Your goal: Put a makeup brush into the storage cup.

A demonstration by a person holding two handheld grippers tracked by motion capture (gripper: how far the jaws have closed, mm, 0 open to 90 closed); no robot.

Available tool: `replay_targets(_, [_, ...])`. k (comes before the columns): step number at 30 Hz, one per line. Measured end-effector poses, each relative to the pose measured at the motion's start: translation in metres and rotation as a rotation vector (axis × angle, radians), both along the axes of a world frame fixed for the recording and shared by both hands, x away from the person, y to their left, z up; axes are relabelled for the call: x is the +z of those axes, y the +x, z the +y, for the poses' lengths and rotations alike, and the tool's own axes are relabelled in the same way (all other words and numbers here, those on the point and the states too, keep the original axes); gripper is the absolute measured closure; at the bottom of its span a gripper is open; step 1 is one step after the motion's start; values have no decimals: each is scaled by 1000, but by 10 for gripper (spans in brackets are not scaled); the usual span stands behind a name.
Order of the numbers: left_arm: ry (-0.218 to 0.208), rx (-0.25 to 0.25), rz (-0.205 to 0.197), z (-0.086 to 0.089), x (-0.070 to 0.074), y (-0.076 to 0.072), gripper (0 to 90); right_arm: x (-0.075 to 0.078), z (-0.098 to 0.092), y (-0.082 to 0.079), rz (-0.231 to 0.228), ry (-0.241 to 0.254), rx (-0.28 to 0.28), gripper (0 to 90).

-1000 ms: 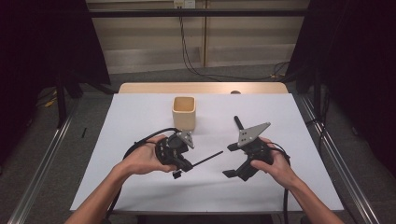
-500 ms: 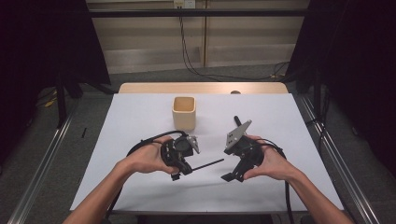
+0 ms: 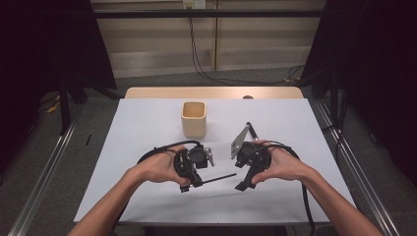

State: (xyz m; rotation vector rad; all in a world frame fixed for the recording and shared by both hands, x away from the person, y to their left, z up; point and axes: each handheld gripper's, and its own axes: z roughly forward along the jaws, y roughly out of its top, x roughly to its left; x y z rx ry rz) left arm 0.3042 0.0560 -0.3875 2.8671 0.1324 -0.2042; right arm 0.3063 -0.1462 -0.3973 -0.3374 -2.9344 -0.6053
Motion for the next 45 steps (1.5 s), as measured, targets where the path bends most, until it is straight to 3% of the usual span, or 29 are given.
replay_targets(4, [-2, 7, 11, -1, -2, -1, 859, 0, 6, -1, -10, -25, 25, 288])
replay_targets(7, [-12, 0, -12, -2, -2, -1, 859, -2, 10, 0, -10, -38, 48, 336])
replay_targets(9, [-17, -4, 4, -2, -1, 0, 859, -4, 12, 0, -7, -54, 58, 389])
replay_targets(11, [-27, 4, -13, -2, -3, -2, 859, -5, 14, 0, 4, -52, 55, 442])
replay_targets(16, [-19, -5, 4, -2, -5, -1, 859, -6, 16, 2, -12, -43, 66, 581])
replay_targets(18, [-32, 16, -9, -3, -7, -3, 859, -5, 17, 2, -11, -38, 64, 621])
replay_targets(19, [-19, -5, 0, -3, -7, -1, 859, -5, 17, 3, -13, -28, 76, 673])
replay_targets(22, [-20, -10, 6, -4, -7, -1, 859, -5, 19, 2, -4, -28, 66, 689])
replay_targets(25, [-31, 2, -1, -5, -8, -3, 859, -6, 21, 3, -11, -9, 86, 772])
replay_targets(28, [-25, 1, -18, -4, -8, -3, 859, -5, 22, 3, -12, 2, 90, 798])
replay_targets(36, [-47, 1, 1, -2, -8, -2, 854, -7, 22, 2, -7, 21, 125, 850])
replay_targets(41, [-62, 9, -23, -1, -9, -2, 844, -9, 20, 3, 22, 30, 136, 863])
replay_targets(45, [-80, 9, -2, 1, -10, 1, 838, -9, 18, 5, 22, 38, 136, 864])
